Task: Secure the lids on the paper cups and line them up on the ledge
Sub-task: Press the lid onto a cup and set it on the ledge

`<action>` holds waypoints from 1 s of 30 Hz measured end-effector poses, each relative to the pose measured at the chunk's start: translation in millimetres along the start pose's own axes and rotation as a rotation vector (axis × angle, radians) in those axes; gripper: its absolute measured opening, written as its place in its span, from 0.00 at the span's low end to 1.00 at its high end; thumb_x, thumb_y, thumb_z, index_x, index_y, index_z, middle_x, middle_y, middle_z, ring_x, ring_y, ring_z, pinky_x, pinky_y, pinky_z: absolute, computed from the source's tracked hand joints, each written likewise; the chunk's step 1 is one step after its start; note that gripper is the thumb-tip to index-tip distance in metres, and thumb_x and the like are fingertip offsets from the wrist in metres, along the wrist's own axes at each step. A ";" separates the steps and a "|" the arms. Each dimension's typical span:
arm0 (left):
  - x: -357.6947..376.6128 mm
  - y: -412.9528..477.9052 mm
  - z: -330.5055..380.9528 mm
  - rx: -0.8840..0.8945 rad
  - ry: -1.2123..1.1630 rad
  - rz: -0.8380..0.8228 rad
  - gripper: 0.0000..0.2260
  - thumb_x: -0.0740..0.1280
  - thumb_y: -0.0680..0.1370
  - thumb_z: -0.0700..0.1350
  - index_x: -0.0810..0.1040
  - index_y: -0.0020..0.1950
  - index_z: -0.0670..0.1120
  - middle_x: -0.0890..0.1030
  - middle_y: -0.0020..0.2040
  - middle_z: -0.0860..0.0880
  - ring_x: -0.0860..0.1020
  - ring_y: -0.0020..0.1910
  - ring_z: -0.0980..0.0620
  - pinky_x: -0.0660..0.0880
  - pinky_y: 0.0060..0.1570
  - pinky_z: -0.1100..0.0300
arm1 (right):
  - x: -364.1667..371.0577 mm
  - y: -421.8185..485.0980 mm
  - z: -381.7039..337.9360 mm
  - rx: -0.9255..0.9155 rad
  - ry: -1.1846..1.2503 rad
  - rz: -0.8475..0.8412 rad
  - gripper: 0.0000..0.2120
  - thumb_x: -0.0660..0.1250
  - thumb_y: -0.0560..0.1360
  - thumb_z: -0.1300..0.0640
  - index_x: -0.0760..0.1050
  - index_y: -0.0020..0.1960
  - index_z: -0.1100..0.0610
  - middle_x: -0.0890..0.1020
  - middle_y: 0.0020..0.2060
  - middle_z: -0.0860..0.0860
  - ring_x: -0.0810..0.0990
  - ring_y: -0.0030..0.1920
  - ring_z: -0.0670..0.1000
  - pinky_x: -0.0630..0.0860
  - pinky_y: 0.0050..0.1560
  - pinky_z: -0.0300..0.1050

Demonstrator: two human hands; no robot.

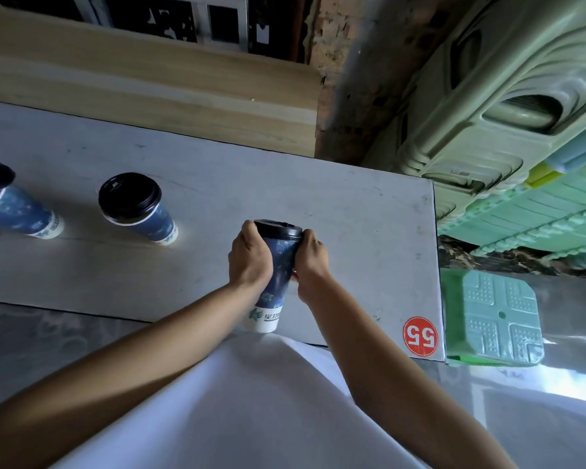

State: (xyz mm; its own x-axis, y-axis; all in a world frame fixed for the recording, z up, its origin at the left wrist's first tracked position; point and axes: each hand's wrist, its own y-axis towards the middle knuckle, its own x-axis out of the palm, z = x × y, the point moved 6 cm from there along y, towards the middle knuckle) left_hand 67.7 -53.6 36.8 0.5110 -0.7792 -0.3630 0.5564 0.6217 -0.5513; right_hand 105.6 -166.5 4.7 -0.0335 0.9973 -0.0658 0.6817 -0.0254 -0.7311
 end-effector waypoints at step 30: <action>16.9 96.8 -101.9 0.407 0.856 -0.030 0.39 0.68 0.74 0.62 0.60 0.78 0.43 0.54 0.80 0.36 0.52 0.78 0.32 0.54 0.74 0.40 | 8.6 7.4 -142.2 -0.734 -2.360 -0.061 0.28 0.71 0.70 0.53 0.64 0.67 0.51 0.75 0.61 0.49 0.70 0.65 0.57 0.65 0.63 0.58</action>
State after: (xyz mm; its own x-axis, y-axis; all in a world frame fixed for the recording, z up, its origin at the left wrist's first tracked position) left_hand 63.5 -14.8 -99.2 -0.0716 -0.4889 -0.8694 0.8298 0.4545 -0.3239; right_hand 214.2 -148.3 95.3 -0.0870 -0.6800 -0.7280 0.6604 0.5077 -0.5532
